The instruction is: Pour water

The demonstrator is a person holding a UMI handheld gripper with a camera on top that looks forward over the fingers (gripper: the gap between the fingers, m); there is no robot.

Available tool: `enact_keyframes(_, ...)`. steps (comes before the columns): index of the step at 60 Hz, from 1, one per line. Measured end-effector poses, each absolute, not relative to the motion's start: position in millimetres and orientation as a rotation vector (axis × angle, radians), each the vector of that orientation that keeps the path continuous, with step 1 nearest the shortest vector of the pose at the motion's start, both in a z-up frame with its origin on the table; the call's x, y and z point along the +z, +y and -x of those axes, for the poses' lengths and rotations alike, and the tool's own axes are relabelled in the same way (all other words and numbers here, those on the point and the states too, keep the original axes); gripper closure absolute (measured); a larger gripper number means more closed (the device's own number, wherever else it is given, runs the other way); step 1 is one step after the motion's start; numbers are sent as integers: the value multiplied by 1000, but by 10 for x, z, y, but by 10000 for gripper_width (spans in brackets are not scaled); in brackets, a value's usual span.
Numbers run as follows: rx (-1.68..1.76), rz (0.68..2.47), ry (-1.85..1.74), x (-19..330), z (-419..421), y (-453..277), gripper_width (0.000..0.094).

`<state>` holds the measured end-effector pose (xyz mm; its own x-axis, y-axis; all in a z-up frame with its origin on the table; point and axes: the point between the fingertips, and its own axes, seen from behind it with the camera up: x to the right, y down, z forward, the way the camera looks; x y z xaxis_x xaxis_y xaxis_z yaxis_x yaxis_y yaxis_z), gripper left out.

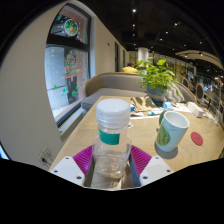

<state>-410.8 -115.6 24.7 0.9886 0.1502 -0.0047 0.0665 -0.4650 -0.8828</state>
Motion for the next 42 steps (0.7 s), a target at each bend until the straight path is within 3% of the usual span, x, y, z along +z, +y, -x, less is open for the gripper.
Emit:
enact_keyframes(20, 67, 2029, -140, 441, 4015, -1132, 521)
enact_keyframes(28, 164, 2004, -66, 850, 4027, -1070, 522)
enact_keyframes(42, 733, 1891, 319, 1710, 4010, -737, 524)
